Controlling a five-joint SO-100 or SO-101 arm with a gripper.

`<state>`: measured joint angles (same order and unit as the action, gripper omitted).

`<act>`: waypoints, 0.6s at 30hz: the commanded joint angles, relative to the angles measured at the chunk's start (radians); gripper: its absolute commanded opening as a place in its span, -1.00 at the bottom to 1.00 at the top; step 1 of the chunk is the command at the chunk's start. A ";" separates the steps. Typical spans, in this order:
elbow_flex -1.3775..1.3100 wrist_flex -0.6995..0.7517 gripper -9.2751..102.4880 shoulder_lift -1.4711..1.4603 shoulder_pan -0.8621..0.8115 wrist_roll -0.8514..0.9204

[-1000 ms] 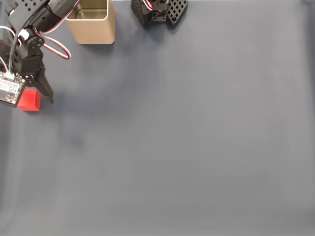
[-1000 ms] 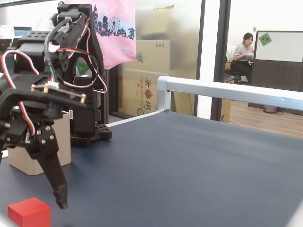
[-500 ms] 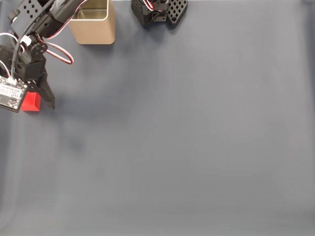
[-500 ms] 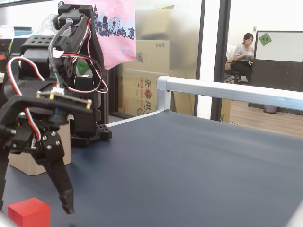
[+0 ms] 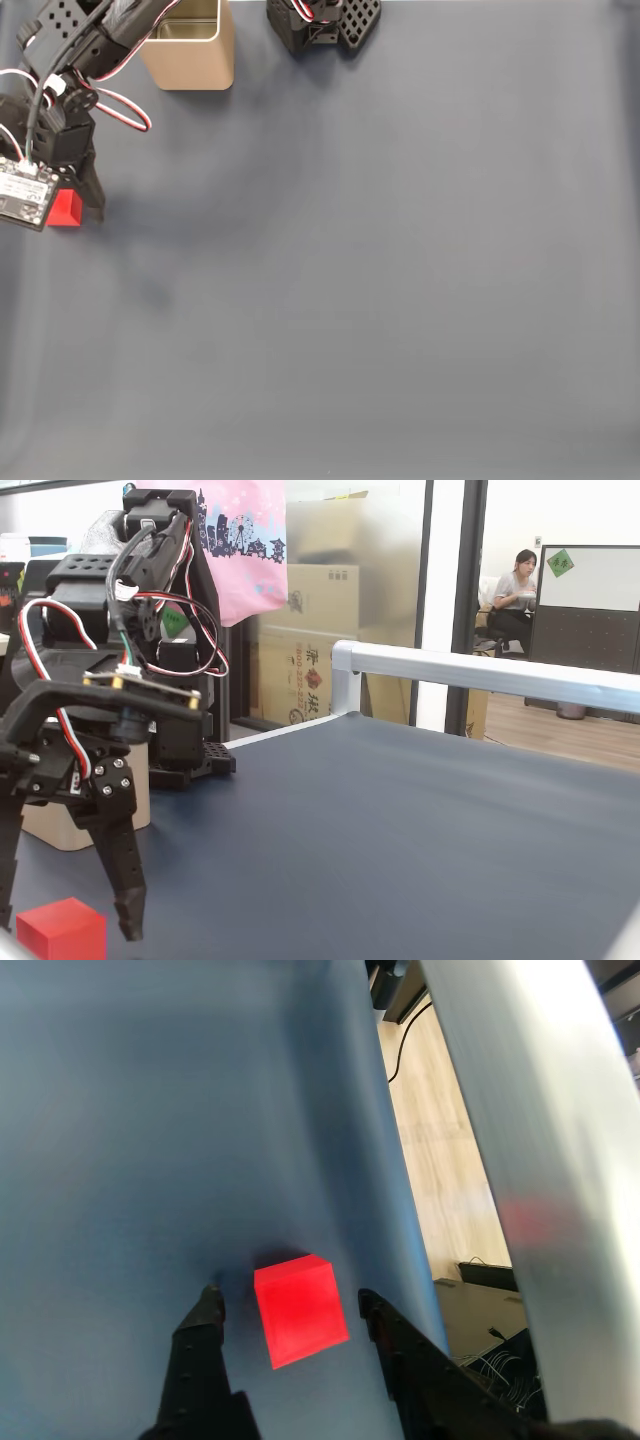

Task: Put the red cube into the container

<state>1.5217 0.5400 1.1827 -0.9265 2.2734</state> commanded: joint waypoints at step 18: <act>0.038 -0.012 -0.75 0.032 0.020 0.037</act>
<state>1.5662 0.5400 1.1827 -0.9204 2.3056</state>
